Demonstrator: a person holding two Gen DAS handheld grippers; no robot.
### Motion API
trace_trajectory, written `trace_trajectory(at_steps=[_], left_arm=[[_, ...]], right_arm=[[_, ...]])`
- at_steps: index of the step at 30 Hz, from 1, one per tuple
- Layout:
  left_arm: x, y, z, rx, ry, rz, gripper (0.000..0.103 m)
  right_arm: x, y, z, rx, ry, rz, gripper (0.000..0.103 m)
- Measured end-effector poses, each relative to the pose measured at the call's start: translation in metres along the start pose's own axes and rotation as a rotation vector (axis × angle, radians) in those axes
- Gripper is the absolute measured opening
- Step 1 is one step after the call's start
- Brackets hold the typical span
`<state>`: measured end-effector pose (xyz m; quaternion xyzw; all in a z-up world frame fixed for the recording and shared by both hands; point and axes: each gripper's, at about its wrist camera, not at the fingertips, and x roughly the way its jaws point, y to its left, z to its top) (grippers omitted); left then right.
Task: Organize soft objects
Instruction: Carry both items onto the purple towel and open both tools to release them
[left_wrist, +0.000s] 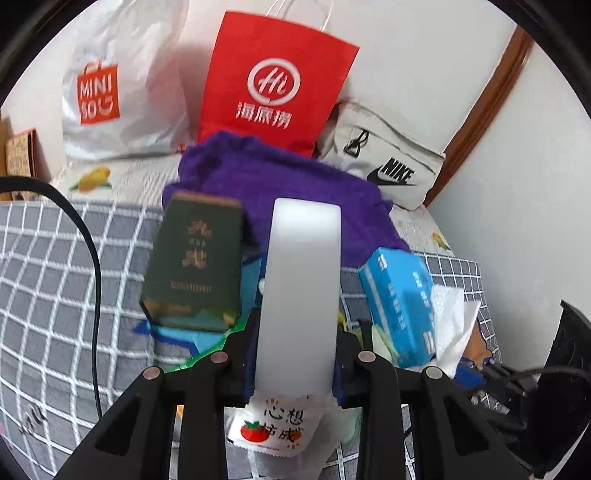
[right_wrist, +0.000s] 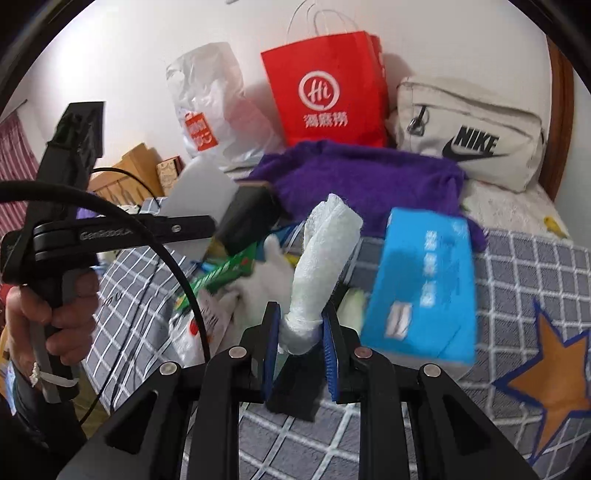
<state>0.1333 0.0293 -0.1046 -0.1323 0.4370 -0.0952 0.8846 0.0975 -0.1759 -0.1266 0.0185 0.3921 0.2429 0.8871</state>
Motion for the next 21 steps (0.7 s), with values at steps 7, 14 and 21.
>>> trace_trajectory(at_steps=[7, 14, 21], left_arm=[[-0.008, 0.004, 0.04, 0.081, -0.039, 0.097, 0.029], [0.012, 0.026, 0.088, 0.082, -0.03, 0.126, 0.029], [0.055, 0.042, 0.137, 0.073, 0.006, 0.133, 0.029]], right_arm=[[-0.001, -0.023, 0.041, 0.003, -0.028, -0.066, 0.022], [0.022, -0.06, 0.092, 0.025, -0.024, -0.106, 0.022], [0.067, -0.098, 0.142, 0.061, 0.01, -0.134, 0.022]])
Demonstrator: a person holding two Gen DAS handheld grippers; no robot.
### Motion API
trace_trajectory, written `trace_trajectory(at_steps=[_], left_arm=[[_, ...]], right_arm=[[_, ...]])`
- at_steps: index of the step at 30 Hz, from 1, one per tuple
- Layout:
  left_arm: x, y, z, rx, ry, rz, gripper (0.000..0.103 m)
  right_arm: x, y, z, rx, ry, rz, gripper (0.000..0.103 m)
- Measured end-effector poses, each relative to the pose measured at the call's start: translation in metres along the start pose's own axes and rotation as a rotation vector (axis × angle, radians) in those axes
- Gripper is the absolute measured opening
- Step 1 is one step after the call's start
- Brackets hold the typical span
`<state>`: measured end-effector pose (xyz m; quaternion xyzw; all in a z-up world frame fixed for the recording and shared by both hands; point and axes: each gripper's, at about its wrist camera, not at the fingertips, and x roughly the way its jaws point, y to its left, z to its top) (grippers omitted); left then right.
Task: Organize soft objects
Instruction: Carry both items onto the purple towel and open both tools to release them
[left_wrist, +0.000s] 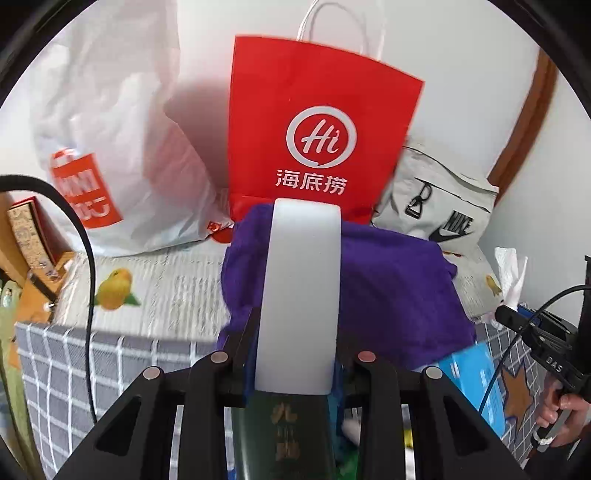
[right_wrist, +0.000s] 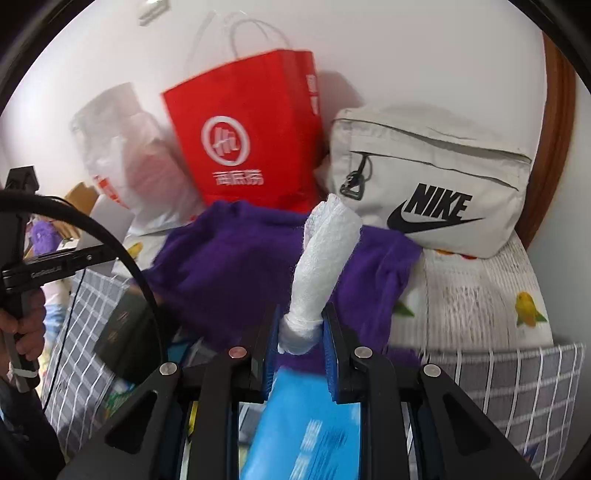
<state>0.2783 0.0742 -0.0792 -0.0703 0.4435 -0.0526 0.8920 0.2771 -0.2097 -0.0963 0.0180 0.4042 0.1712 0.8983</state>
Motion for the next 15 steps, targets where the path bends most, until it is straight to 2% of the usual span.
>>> trace_trajectory(at_steps=[3, 8, 11, 15], left_arm=[[0.026, -0.002, 0.016, 0.01, 0.034, -0.021, 0.029], [0.073, -0.011, 0.036, 0.023, 0.111, -0.043, 0.029], [0.098, -0.012, 0.046, 0.03, 0.154, -0.027, 0.029], [0.134, -0.016, 0.053, 0.061, 0.213, 0.033, 0.029]], right_arm=[[0.03, -0.01, 0.015, -0.002, 0.037, -0.039, 0.022], [0.071, -0.028, 0.025, 0.009, 0.106, -0.049, 0.022], [0.097, -0.04, 0.031, 0.03, 0.162, -0.043, 0.022], [0.122, -0.05, 0.032, 0.04, 0.217, -0.047, 0.022]])
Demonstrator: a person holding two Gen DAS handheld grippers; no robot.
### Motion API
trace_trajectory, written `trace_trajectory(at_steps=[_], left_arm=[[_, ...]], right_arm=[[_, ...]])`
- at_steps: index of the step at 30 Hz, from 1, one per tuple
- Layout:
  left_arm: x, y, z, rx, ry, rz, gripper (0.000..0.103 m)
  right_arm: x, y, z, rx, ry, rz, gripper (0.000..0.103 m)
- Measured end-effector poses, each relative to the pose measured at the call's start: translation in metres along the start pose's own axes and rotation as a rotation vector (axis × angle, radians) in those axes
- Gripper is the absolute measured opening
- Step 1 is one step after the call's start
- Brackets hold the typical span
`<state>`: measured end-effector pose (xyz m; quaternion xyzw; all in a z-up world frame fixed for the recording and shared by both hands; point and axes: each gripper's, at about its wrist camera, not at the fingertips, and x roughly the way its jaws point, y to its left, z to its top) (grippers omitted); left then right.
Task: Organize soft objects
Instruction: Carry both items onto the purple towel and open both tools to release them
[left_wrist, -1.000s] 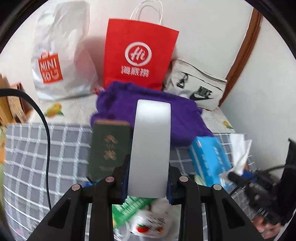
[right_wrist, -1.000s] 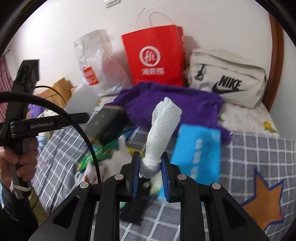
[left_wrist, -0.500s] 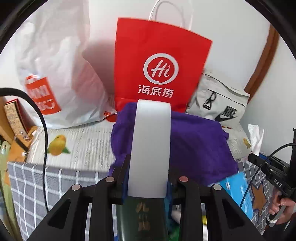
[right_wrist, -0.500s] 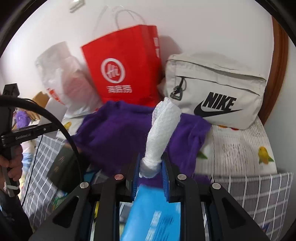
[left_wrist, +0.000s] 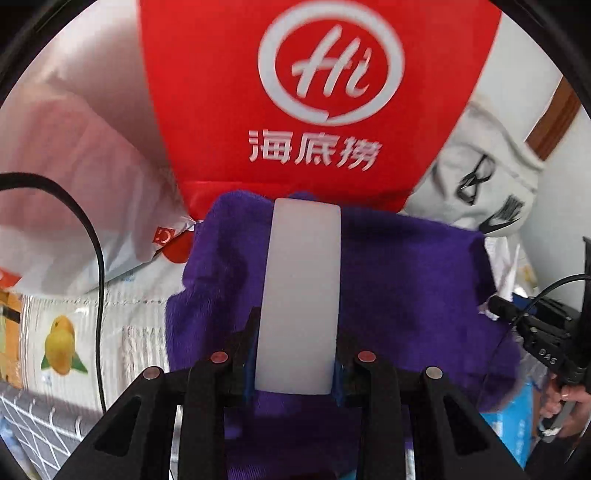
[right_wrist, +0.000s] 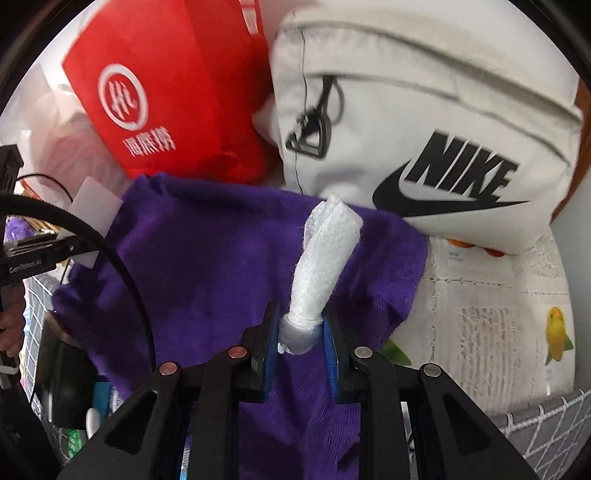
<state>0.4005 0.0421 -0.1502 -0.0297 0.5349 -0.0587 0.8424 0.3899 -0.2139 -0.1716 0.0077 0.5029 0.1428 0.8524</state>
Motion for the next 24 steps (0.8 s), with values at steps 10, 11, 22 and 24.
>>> trace_trajectory(at_steps=[10, 11, 22, 24], left_arm=[[0.038, -0.006, 0.014, -0.009, 0.068, 0.042, 0.029], [0.039, -0.007, 0.015, -0.008, 0.07, 0.042, 0.03], [0.018, -0.023, 0.008, -0.01, 0.054, 0.122, 0.071], [0.004, -0.024, 0.003, -0.01, 0.033, 0.119, 0.071]], right_arm=[[0.027, -0.017, 0.006, 0.009, 0.062, -0.003, 0.022], [0.028, -0.017, 0.007, 0.007, 0.063, -0.005, 0.022], [0.029, 0.005, 0.012, -0.052, 0.101, 0.018, 0.052], [0.016, 0.012, 0.008, -0.062, 0.075, -0.021, 0.06]])
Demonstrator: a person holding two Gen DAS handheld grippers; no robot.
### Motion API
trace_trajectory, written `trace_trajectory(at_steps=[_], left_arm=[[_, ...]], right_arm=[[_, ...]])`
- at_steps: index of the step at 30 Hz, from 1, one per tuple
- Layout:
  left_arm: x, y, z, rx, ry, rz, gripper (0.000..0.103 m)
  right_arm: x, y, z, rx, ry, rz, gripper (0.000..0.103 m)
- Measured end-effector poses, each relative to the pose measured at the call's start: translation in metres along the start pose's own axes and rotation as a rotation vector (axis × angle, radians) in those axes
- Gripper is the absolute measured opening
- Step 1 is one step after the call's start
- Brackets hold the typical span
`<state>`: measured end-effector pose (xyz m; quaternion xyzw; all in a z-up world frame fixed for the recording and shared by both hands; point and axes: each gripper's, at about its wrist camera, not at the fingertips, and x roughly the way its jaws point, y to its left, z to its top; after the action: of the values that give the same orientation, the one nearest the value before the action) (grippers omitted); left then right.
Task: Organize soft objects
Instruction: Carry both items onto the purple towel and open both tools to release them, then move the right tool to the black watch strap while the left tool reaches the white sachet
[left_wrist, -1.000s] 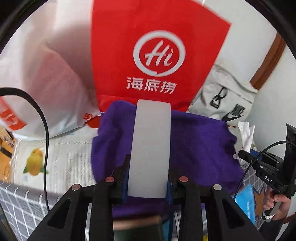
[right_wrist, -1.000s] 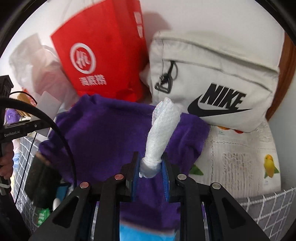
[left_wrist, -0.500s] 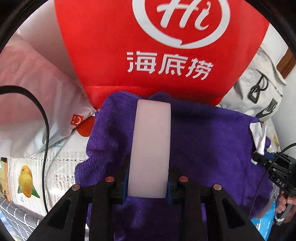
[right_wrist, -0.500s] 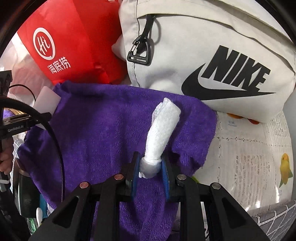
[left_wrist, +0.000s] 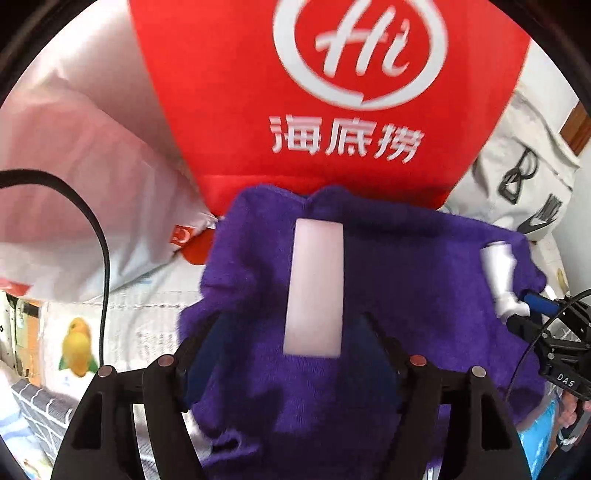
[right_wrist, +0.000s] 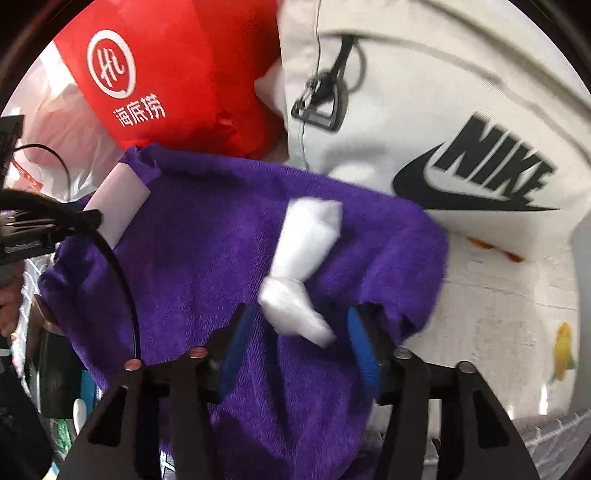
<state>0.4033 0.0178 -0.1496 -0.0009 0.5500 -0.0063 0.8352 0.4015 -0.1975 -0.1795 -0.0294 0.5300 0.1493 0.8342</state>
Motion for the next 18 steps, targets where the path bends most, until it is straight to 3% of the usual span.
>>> trace_trajectory(at_steps=[3, 6, 10, 15, 18], left_arm=[[-0.025, 0.001, -0.012, 0.011, -0.061, -0.032, 0.071], [-0.055, 0.009, -0.031, 0.02, -0.137, -0.074, 0.071], [-0.077, 0.038, -0.051, -0.005, -0.148, -0.084, 0.071], [-0.114, 0.048, -0.104, 0.002, -0.176, -0.04, 0.071], [-0.128, 0.049, -0.141, 0.006, -0.185, -0.091, 0.071]], right_arm=[[-0.025, 0.01, -0.012, -0.02, -0.067, -0.055, 0.065], [-0.052, 0.009, -0.028, -0.016, -0.138, -0.05, 0.066], [-0.09, 0.016, -0.058, -0.038, -0.231, -0.068, 0.067], [-0.133, 0.038, -0.106, -0.042, -0.269, 0.038, 0.067], [-0.139, 0.055, -0.142, -0.021, -0.239, 0.067, 0.067]])
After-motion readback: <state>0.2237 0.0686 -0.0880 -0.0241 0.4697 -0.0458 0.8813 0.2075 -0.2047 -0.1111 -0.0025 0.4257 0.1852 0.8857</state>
